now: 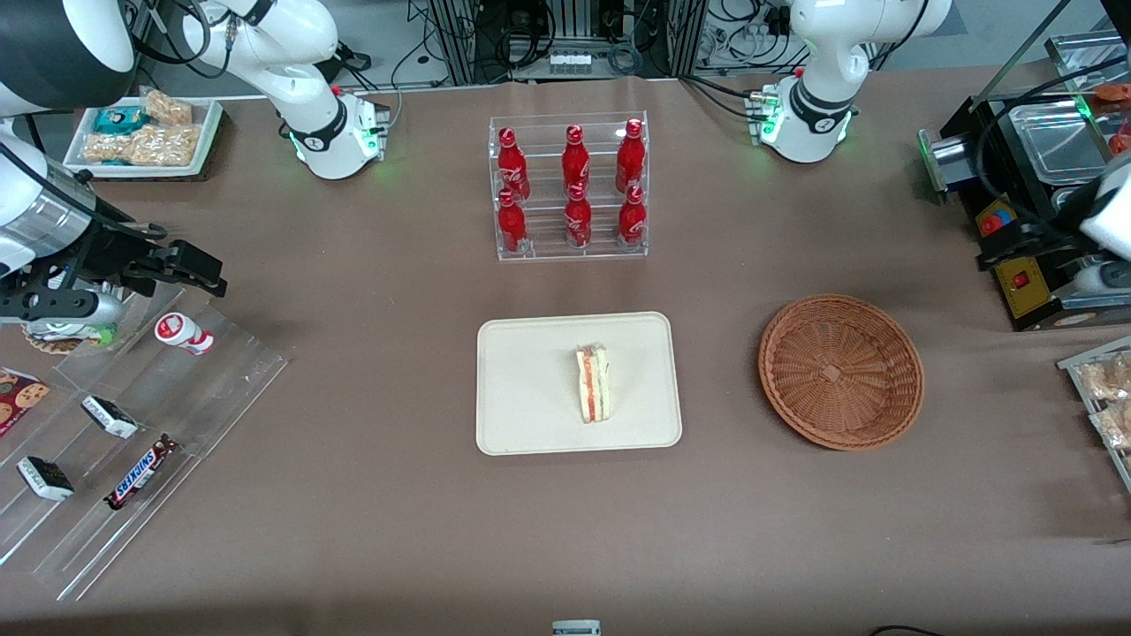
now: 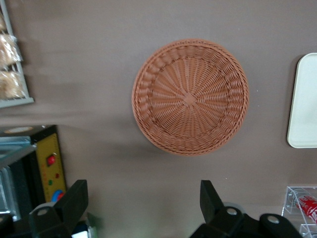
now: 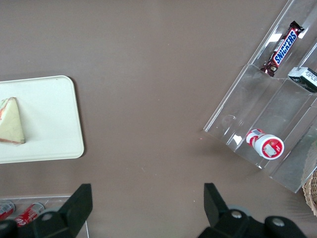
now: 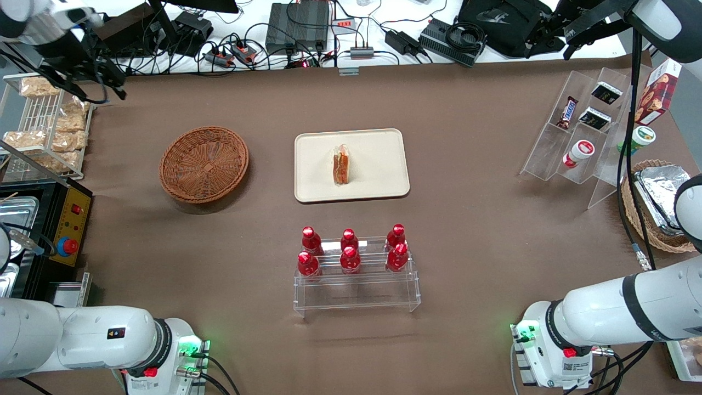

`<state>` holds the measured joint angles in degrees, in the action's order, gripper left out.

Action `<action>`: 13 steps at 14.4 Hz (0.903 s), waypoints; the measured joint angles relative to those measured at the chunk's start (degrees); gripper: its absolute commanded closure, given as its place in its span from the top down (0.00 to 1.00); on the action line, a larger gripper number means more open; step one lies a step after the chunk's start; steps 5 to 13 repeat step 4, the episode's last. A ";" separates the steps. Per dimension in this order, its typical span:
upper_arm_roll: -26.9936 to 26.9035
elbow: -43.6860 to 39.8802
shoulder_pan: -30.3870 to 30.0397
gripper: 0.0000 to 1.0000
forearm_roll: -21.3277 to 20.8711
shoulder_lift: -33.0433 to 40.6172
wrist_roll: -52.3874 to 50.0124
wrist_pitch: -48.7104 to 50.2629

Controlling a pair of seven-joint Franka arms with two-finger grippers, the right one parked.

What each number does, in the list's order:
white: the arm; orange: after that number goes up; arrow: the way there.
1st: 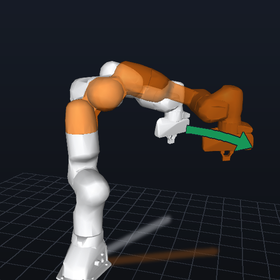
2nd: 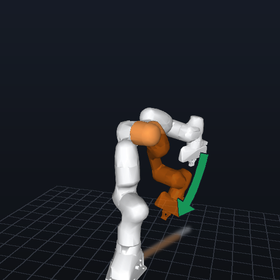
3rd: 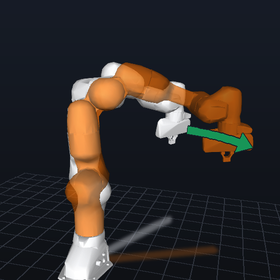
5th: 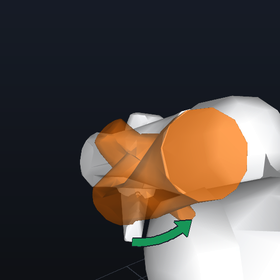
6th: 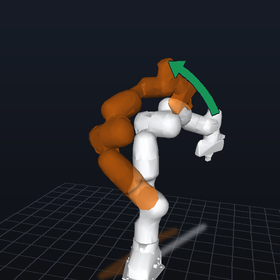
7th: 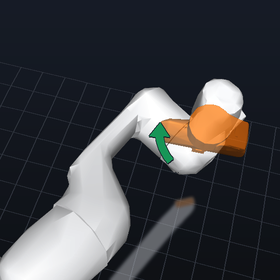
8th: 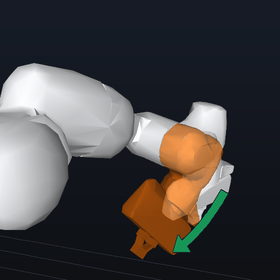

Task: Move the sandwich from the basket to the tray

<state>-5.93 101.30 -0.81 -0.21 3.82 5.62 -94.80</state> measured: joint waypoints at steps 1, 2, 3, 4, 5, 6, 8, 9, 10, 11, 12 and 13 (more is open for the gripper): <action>-0.02 -1.04 0.01 1.00 0.00 0.00 0.30 0.46; 0.19 -1.59 0.05 1.00 0.00 0.00 0.30 1.07; 0.41 -1.78 0.11 1.00 0.00 0.00 0.29 1.48; 0.53 -1.78 0.17 1.00 0.00 -0.04 0.01 1.66; 0.53 -1.78 0.17 1.00 0.00 -0.04 0.01 1.66; 0.53 -1.78 0.17 1.00 0.00 -0.04 0.01 1.66; 0.53 -1.78 0.17 1.00 0.00 -0.04 0.01 1.66; 0.53 -1.78 0.17 1.00 0.00 -0.04 0.01 1.66; 0.53 -1.78 0.17 1.00 0.00 -0.04 0.01 1.66; 0.53 -1.78 0.17 1.00 0.00 -0.04 0.01 1.66; 0.53 -1.78 0.17 1.00 0.00 -0.04 0.01 1.66; 0.53 -1.78 0.17 1.00 0.00 -0.04 0.01 1.66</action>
